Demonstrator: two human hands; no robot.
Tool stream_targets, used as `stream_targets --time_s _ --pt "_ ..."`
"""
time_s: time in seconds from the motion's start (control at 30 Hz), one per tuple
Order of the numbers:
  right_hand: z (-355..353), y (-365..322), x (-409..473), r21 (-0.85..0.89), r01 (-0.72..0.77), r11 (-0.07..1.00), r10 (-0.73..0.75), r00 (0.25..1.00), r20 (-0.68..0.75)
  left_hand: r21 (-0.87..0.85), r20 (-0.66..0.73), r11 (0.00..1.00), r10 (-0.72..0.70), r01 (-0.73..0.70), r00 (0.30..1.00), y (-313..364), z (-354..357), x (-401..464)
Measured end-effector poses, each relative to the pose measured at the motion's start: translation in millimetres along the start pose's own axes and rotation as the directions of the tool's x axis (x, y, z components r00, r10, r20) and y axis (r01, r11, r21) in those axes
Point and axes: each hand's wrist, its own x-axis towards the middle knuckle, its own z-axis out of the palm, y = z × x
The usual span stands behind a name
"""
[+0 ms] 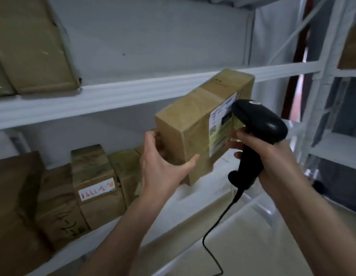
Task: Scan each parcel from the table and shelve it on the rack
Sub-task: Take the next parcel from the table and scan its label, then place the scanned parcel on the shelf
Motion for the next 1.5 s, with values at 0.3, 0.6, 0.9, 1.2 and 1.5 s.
stream_targets --time_s 0.3,0.6,0.9,1.2,1.5 --pt "30.9 -52.8 81.3 0.253 -0.146 0.956 0.004 0.872 0.49 0.154 -0.343 0.982 0.16 -0.112 0.926 105.7 -27.0 48.6" --pt "83.7 -96.4 124.9 0.28 -0.303 0.911 0.035 0.733 0.679 0.468 -0.558 0.884 0.305 -0.011 0.772 169.9 -59.6 108.8" --pt "132.9 -108.5 128.6 0.156 -0.405 0.901 0.151 0.63 0.761 0.543 -0.678 0.762 0.15 0.354 0.719 149.7 -85.3 150.7" --pt "143.9 -84.2 128.1 0.127 -0.399 0.908 0.179 0.645 0.743 0.609 -0.609 0.713 0.137 0.349 0.782 120.0 -65.1 127.0" --pt "183.0 -69.7 118.1 0.113 -0.409 0.906 0.2 0.645 0.738 0.656 -0.633 0.631 0.162 0.414 0.757 103.3 -64.1 135.6"
